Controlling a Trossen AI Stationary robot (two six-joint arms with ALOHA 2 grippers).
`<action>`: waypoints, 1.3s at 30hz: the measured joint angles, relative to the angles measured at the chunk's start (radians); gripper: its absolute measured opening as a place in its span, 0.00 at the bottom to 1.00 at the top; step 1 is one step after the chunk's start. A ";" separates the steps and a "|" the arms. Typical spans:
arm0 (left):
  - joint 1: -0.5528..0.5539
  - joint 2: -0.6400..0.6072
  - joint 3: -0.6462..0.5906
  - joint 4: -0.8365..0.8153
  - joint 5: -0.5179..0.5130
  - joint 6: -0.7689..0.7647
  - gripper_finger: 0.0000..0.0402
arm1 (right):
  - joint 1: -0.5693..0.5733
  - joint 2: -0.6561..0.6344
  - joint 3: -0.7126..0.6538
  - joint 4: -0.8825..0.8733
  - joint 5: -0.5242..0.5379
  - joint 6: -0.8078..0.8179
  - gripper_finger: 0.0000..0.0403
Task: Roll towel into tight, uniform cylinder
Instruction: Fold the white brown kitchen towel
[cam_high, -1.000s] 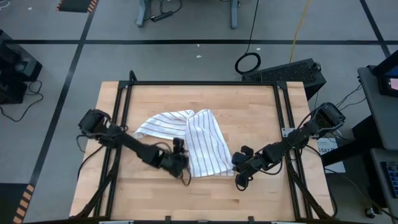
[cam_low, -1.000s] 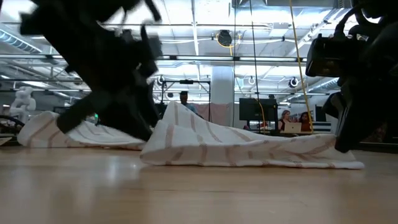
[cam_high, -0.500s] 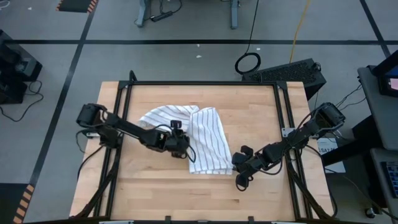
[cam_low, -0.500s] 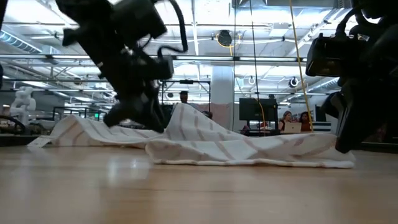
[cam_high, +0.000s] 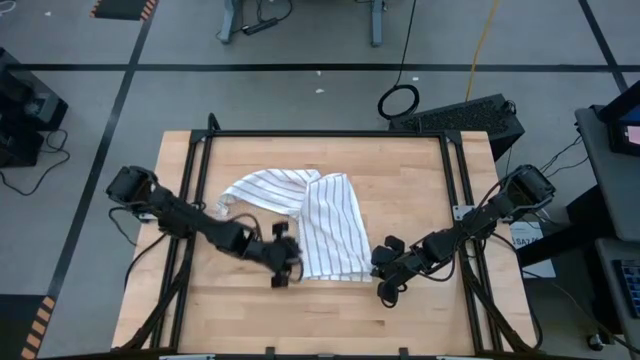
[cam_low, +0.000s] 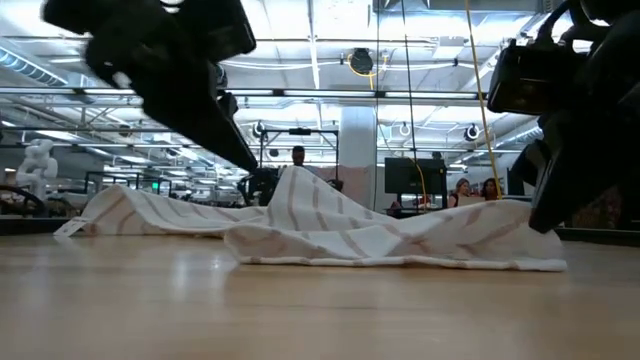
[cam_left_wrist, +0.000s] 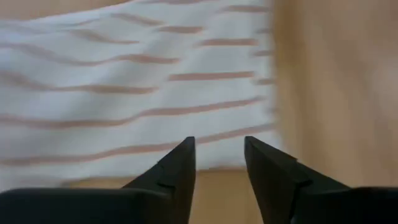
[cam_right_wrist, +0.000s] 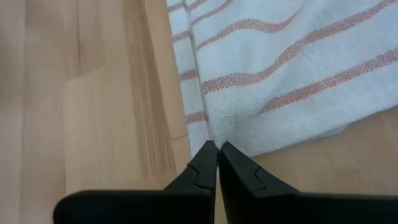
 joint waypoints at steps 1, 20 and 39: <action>-0.027 0.014 -0.003 0.030 -0.011 -0.017 0.40 | 0.000 0.000 0.000 0.000 0.000 0.001 0.01; -0.206 0.263 -0.003 0.293 -0.369 -0.127 0.62 | 0.000 0.000 0.000 0.001 0.000 0.030 0.01; -0.216 0.257 -0.002 0.277 -0.496 -0.044 0.03 | 0.004 0.000 0.000 0.049 0.022 0.043 0.01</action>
